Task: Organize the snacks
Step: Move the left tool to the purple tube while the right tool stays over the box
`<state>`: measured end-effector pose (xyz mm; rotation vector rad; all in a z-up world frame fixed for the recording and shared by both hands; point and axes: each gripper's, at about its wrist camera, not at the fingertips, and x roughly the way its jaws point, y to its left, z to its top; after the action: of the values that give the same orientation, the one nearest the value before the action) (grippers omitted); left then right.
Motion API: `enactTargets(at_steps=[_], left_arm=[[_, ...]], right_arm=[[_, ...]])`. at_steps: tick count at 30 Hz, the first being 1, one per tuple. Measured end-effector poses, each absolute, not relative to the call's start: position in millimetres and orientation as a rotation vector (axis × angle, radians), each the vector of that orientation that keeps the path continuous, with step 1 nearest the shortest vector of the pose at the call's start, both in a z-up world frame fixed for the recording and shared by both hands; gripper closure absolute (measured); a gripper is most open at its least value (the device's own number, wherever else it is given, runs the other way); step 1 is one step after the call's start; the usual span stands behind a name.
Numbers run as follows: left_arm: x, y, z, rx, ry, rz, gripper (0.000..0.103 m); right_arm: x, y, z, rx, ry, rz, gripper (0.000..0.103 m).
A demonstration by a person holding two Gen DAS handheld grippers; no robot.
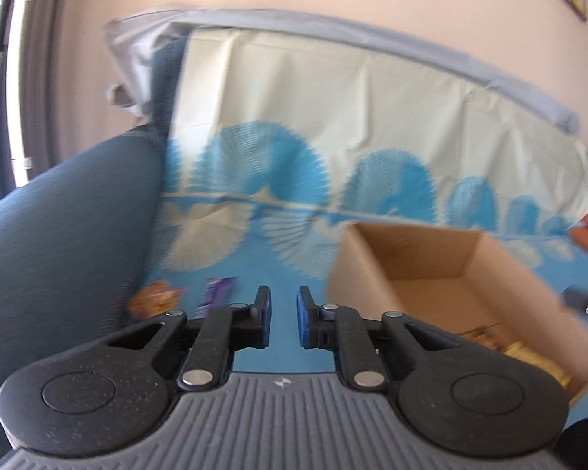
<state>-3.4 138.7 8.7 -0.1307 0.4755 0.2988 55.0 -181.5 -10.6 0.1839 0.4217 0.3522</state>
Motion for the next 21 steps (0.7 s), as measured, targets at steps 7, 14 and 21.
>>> enactTargets(at_steps=[7, 14, 21], left_arm=[[-18, 201, -41, -0.126, 0.602, 0.561, 0.087], [12, 204, -64, -0.026, 0.773, 0.706, 0.046], [44, 204, -93, 0.097, 0.935, 0.794, 0.046]], right_arm=[[51, -164, -10, 0.103, 0.410, 0.348, 0.014], [58, -170, -10, 0.133, 0.438, 0.320, 0.014], [57, -171, -11, 0.133, 0.444, 0.316, 0.014]])
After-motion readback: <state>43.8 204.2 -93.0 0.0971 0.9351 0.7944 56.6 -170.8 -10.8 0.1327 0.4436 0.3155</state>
